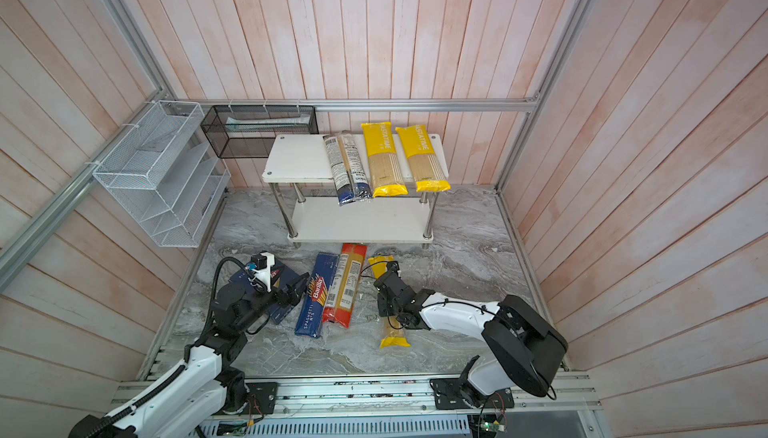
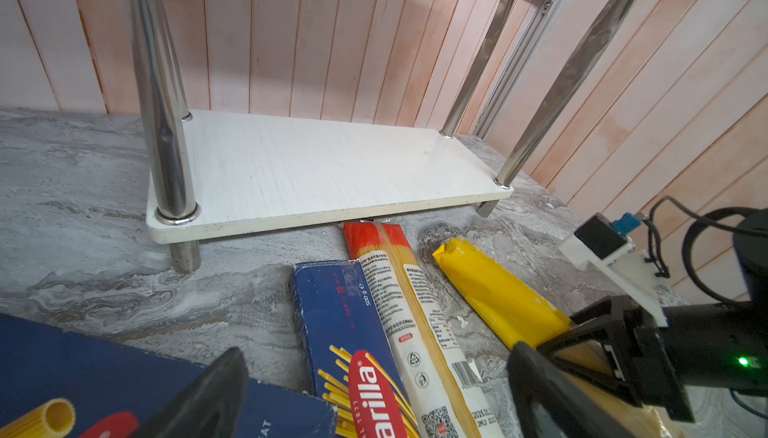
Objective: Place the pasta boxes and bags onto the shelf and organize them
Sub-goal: 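Lift the yellow PASTATIME bag upright with the right gripper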
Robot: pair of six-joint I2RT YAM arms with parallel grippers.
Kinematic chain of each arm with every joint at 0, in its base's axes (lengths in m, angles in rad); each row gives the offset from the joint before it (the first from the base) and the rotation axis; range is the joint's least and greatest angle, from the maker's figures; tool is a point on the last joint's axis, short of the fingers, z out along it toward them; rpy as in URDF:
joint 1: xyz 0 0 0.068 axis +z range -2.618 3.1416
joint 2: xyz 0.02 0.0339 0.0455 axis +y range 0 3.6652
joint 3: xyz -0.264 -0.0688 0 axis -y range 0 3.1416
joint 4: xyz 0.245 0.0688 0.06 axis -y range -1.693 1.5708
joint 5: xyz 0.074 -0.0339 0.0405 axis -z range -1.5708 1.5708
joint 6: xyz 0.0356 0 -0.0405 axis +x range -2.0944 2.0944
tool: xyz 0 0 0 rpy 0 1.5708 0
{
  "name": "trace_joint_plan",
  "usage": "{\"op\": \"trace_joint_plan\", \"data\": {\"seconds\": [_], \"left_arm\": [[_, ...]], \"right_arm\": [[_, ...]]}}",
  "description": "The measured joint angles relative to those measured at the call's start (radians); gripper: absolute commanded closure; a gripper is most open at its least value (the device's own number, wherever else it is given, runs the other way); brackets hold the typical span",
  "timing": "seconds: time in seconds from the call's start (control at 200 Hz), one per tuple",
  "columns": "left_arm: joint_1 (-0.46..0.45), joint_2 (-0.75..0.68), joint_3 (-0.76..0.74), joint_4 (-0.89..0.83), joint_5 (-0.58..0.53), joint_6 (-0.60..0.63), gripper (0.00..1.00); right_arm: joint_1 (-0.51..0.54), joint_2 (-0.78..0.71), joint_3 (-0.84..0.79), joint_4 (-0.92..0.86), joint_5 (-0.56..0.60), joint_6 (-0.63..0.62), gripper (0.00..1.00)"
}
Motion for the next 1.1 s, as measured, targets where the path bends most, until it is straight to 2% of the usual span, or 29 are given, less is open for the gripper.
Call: {"op": "trace_joint_plan", "data": {"seconds": [0.38, 0.695, 1.1], "left_arm": [[0.000, -0.121, -0.003, -0.059, -0.023, 0.004, 0.00], [0.000, -0.239, -0.003, -0.134, -0.121, 0.016, 0.00], [0.000, -0.113, -0.001, -0.157, -0.144, 0.027, 0.00]], "right_arm": [[0.000, -0.121, -0.014, -0.033, -0.054, 0.000, 0.79], [0.047, -0.229, 0.006, -0.091, -0.094, 0.014, 0.79], [0.169, -0.236, 0.190, -0.139, -0.089, 0.005, 0.79]]}}
